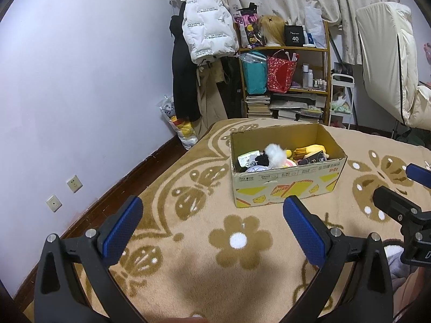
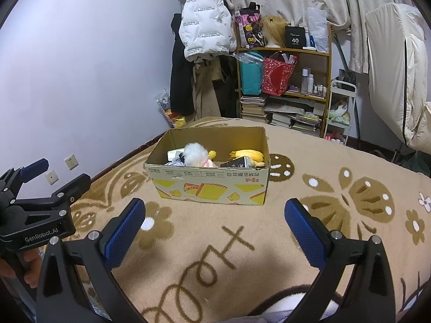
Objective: Organize soft objects
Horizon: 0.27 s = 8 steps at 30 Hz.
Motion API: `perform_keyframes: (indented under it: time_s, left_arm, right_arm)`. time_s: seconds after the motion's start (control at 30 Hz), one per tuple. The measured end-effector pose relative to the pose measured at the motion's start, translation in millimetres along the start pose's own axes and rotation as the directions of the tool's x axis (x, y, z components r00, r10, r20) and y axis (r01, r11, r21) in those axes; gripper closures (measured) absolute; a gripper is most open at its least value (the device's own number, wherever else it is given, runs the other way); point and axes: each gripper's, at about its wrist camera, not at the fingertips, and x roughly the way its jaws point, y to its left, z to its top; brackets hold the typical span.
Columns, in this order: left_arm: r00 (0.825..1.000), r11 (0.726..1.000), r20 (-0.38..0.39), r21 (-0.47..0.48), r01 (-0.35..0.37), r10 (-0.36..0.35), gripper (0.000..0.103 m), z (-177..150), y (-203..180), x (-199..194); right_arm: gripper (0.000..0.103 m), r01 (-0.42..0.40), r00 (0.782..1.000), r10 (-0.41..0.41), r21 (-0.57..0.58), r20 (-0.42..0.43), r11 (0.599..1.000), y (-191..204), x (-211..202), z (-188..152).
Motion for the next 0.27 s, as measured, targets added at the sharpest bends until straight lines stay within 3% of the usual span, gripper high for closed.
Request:
perform_keyframes:
  time_s: [0.27]
  left_arm:
    - [1.0, 1.0, 0.012, 0.004, 0.0, 0.0, 0.0, -0.8, -0.1, -0.2]
  right_arm:
    - [0.0, 0.0, 1.0, 0.0, 0.0, -0.001, 1.0, -1.0, -0.2, -0.5]
